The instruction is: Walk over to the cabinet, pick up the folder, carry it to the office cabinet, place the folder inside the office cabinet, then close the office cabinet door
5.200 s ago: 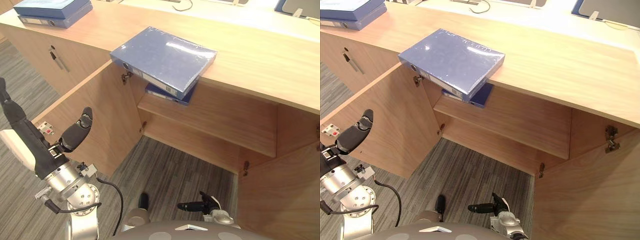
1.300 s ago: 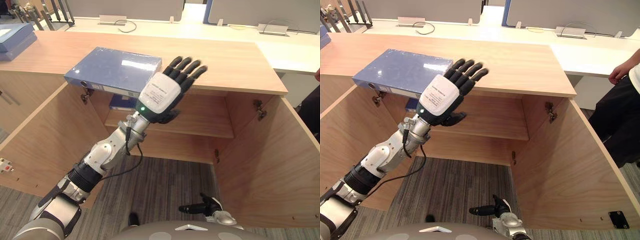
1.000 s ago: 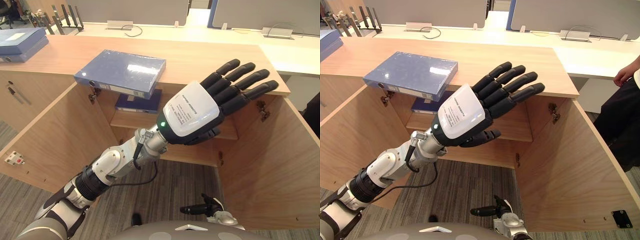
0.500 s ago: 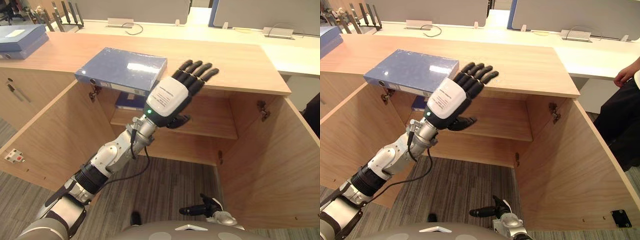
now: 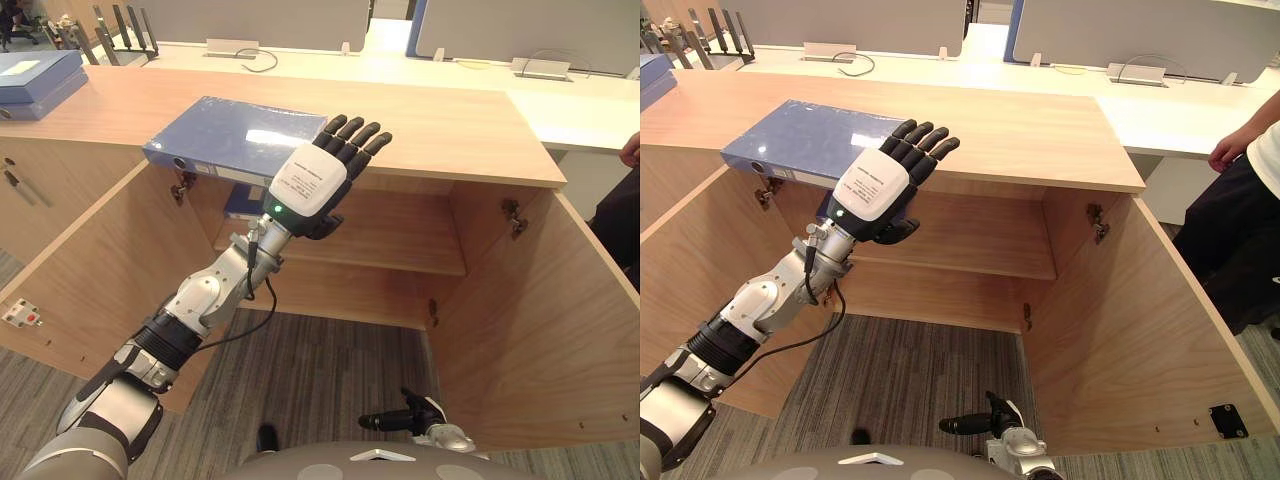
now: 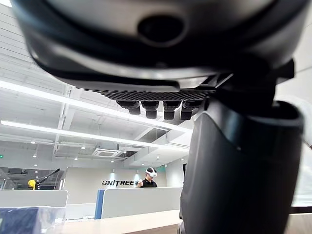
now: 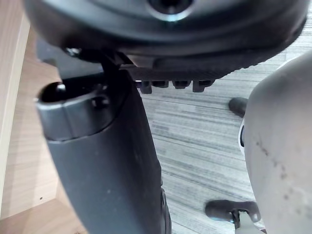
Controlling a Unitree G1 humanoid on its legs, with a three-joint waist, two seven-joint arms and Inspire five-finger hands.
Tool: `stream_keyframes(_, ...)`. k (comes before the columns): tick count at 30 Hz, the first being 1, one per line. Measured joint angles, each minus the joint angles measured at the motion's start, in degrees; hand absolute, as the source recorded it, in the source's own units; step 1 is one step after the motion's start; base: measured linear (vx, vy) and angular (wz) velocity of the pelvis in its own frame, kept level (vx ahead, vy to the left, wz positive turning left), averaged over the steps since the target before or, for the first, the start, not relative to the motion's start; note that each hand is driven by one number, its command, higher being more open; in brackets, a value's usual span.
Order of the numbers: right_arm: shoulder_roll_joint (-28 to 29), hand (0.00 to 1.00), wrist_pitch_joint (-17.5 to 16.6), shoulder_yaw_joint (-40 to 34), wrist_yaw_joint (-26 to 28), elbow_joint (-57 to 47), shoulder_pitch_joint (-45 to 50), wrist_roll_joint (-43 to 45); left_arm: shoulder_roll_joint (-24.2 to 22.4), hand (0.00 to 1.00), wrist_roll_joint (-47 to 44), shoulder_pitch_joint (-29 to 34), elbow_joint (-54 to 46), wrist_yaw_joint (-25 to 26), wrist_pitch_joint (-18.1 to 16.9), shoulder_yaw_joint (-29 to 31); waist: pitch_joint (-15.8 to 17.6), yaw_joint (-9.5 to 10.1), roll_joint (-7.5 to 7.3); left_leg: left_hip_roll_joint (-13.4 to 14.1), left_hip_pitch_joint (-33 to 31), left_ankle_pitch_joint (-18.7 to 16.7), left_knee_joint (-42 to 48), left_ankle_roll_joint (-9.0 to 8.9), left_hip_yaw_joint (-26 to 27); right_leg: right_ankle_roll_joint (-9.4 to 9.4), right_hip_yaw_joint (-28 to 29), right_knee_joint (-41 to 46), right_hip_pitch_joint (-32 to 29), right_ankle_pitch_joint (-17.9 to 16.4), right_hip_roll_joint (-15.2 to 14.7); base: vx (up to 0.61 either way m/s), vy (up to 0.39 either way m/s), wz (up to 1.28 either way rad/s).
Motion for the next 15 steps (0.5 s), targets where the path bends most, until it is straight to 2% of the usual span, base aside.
stream_keyframes(15, 0.22, 1.0, 0.01, -1.67, 0.05, -0.72, 0.66, -0.03, 4.02, 1.0, 2.59, -0.06, 6.37, -0.07, 0.32, 2.08, 0.17, 0.1, -0.49, -0.48, 1.06, -0.31, 0.0, -0.26, -0.05, -0.06, -0.29, -1.2, 1.37, 0.02, 0.13, 0.0, 0.006, 0.0)
